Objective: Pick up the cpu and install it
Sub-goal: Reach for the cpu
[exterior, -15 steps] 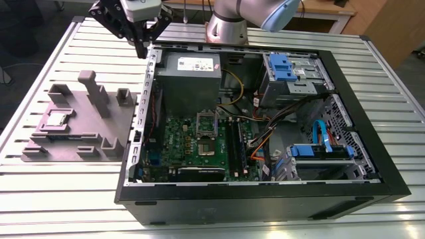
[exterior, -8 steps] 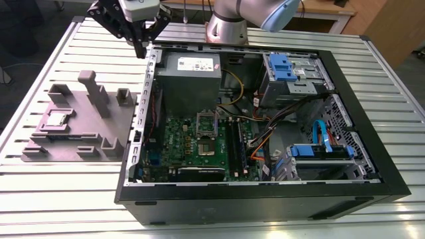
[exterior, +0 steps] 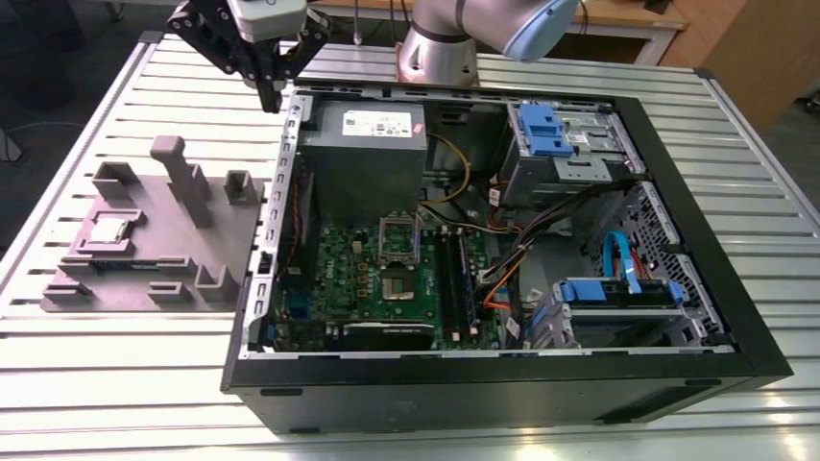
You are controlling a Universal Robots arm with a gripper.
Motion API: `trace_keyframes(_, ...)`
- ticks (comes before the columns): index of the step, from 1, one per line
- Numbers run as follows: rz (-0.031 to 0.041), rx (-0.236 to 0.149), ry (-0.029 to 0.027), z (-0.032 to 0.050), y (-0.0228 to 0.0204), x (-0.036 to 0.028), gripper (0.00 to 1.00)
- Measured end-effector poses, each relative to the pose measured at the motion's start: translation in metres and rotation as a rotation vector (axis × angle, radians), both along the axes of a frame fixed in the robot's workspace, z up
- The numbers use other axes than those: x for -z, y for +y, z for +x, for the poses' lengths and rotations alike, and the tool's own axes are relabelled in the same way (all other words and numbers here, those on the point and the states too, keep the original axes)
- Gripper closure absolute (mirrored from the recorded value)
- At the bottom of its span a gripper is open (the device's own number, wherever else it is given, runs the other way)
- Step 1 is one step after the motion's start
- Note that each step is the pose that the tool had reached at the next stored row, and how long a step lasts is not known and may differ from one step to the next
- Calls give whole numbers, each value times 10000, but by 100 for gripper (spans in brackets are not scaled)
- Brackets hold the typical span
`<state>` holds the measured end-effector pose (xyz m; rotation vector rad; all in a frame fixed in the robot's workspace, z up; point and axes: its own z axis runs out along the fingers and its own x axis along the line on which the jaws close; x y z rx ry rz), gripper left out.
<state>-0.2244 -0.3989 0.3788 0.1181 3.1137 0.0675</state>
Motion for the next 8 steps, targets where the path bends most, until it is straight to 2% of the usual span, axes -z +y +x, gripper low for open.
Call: trace_keyframes(8, 0, 0, 0, -25, 0, 0, 90)
